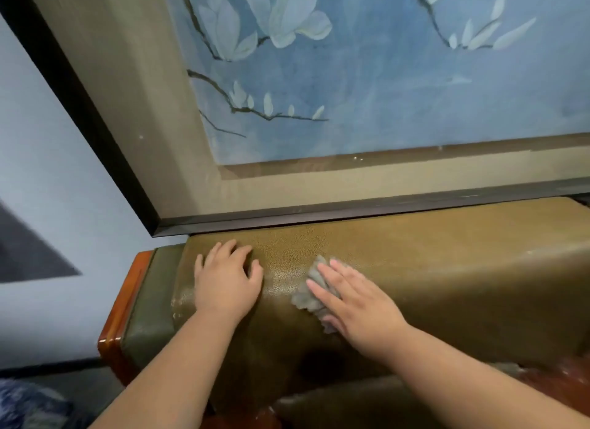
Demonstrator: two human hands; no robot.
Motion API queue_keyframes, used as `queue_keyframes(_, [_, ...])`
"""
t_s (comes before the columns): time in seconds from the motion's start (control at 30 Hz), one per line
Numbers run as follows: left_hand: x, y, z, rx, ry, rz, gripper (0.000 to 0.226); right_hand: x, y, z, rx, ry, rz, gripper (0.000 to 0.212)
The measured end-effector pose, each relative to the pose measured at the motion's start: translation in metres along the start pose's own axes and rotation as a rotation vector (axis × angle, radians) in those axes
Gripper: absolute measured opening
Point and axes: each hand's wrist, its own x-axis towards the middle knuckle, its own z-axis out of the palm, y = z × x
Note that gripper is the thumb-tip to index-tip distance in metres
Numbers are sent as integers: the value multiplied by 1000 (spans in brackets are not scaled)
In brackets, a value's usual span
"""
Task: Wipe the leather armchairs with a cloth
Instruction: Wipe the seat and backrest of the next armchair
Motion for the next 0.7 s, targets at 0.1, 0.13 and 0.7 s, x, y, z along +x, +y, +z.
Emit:
queue_keyframes(0.1, [-8,63,3,-13,-64,252,51,-42,78,-3,10,-52,334,65])
queue_keyframes(0.13, [-12,83,10,-21,-77,278,53,-56,93,-7,34,-52,449,67])
queue_keyframes(0.7, [-6,106,68,35,22,332,67,6,121,-25,153,-161,774,72])
